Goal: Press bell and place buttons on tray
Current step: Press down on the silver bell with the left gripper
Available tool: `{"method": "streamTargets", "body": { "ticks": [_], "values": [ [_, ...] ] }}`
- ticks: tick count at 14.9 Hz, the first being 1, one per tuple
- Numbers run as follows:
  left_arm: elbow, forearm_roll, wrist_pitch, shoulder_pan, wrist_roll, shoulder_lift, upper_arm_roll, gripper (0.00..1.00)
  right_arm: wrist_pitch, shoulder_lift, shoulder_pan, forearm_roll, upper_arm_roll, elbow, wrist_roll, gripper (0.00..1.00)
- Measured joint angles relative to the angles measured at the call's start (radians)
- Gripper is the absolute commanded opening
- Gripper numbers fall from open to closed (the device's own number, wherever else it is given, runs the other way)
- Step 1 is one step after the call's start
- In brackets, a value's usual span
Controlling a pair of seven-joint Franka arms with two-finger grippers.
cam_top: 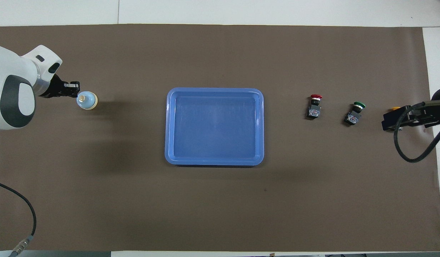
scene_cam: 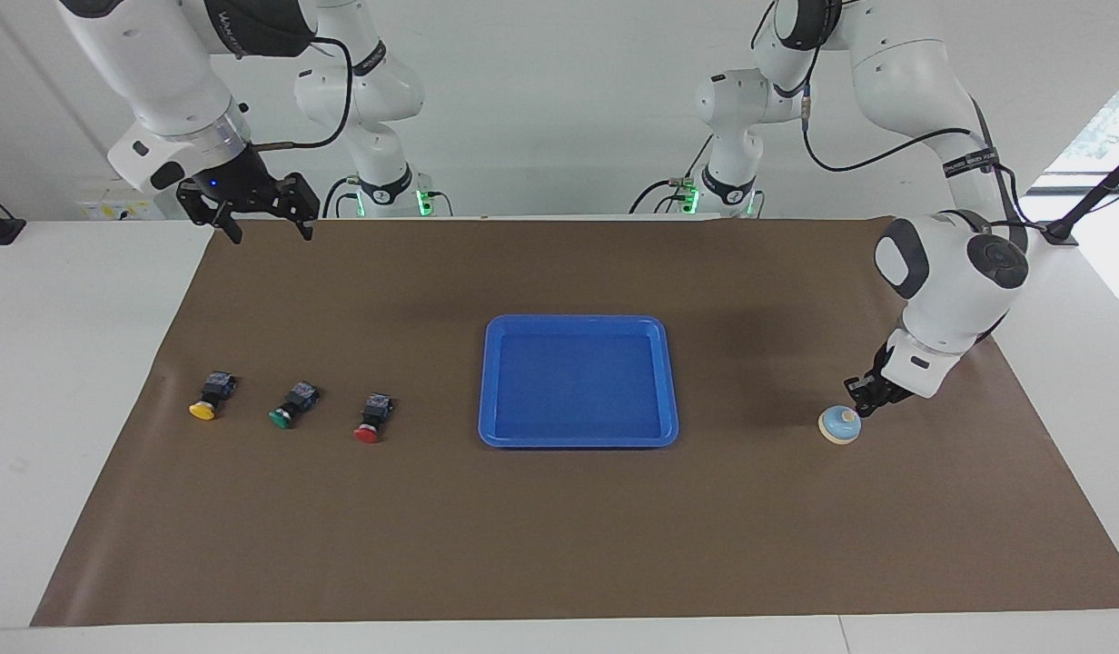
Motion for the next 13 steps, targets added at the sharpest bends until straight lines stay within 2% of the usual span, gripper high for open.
{"method": "streamTargets", "body": {
  "ticks": [3, 6, 8, 11, 13],
  "values": [
    [-0.006, 0.0, 0.007, 0.0, 0.0, 0.01, 0.0, 0.0, 0.0, 0.0, 0.0, 0.0, 0.0, 0.0, 0.0, 1.0],
    [-0.051, 0.0, 0.088, -0.002, 0.0, 0.019, -0.003, 0.0, 0.0, 0.0, 0.0, 0.0, 0.0, 0.0, 0.0, 1.0],
    [-0.06, 0.0, 0.098, -0.002, 0.0, 0.012, -0.003, 0.0, 0.0, 0.0, 0.0, 0.0, 0.0, 0.0, 0.0, 1.0],
    [-0.057, 0.0, 0.089, -0.002, 0.0, 0.012, -0.003, 0.0, 0.0, 0.0, 0.0, 0.0, 0.0, 0.0, 0.0, 1.0],
    [-0.033, 0.0, 0.034, -0.002, 0.0, 0.01, -0.003, 0.0, 0.0, 0.0, 0.0, 0.0, 0.0, 0.0, 0.0, 1.0]
  ]
}}
